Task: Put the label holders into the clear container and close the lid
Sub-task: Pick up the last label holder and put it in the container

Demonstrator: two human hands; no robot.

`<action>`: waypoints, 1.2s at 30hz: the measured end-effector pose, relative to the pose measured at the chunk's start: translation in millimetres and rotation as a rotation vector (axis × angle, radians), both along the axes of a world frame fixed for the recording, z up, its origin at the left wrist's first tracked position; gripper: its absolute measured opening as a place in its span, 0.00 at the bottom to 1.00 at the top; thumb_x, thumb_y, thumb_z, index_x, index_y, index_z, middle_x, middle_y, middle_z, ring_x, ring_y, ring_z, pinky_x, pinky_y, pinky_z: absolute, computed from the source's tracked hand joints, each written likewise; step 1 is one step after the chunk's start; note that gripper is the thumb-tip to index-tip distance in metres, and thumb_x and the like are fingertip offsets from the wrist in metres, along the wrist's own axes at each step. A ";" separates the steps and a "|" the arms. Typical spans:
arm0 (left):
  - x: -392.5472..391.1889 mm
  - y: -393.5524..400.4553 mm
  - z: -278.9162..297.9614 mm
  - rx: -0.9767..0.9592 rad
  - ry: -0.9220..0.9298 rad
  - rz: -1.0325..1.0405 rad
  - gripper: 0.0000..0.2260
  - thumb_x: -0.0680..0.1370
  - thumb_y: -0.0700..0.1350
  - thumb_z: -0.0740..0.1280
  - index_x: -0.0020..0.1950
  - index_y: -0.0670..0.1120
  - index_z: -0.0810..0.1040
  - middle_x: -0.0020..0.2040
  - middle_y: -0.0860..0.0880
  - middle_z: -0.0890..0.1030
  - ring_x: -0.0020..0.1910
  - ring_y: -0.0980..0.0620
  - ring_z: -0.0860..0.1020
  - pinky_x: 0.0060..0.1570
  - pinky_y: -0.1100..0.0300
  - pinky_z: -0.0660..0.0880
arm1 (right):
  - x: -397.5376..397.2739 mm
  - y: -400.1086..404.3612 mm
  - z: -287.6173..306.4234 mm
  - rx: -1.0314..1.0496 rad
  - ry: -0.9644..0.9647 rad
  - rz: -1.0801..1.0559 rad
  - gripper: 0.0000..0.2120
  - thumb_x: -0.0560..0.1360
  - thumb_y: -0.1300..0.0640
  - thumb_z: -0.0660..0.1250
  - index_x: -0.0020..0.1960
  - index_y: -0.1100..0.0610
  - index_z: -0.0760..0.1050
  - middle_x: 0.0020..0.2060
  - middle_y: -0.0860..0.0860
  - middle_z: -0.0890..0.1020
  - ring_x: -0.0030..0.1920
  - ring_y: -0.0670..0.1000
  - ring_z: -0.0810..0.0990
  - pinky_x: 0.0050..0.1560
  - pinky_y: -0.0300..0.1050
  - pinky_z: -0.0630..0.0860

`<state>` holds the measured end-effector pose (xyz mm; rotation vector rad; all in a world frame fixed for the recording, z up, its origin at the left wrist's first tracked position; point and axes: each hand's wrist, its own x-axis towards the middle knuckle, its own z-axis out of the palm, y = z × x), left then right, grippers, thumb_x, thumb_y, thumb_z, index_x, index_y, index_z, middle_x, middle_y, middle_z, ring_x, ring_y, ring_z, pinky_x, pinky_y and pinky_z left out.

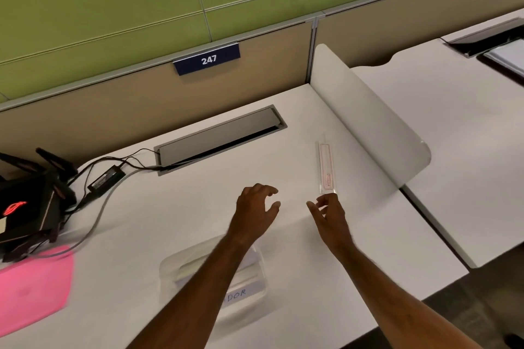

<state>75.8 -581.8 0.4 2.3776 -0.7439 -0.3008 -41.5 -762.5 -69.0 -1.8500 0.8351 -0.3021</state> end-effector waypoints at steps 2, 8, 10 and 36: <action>8.3 -15.6 -2.3 -0.013 0.078 -0.021 0.14 0.79 0.50 0.69 0.64 0.53 0.77 0.60 0.56 0.78 0.64 0.52 0.71 0.62 0.58 0.70 | 2.7 -7.7 -3.4 0.021 0.044 -0.042 0.14 0.79 0.47 0.70 0.55 0.49 0.67 0.49 0.48 0.79 0.47 0.52 0.80 0.41 0.44 0.75; 36.2 -60.2 -9.2 0.010 0.226 -0.068 0.19 0.79 0.50 0.69 0.69 0.50 0.73 0.67 0.52 0.76 0.66 0.50 0.74 0.64 0.52 0.74 | 14.0 -24.8 -11.8 0.109 0.097 -0.128 0.18 0.80 0.48 0.68 0.62 0.47 0.60 0.47 0.49 0.82 0.46 0.53 0.84 0.36 0.40 0.73; 44.6 -76.1 -12.4 0.048 0.230 -0.108 0.22 0.79 0.51 0.69 0.72 0.50 0.71 0.70 0.52 0.74 0.69 0.50 0.73 0.65 0.53 0.73 | 16.7 -31.8 -15.9 0.128 0.100 -0.122 0.20 0.81 0.48 0.67 0.65 0.48 0.60 0.51 0.51 0.83 0.46 0.54 0.85 0.37 0.39 0.74; 139.5 -230.0 -63.2 0.256 0.299 -0.241 0.39 0.78 0.31 0.64 0.82 0.57 0.53 0.79 0.42 0.60 0.76 0.41 0.65 0.71 0.47 0.70 | 38.8 -60.9 -28.6 0.089 0.159 -0.046 0.08 0.84 0.47 0.61 0.61 0.47 0.69 0.56 0.51 0.84 0.43 0.46 0.84 0.38 0.38 0.79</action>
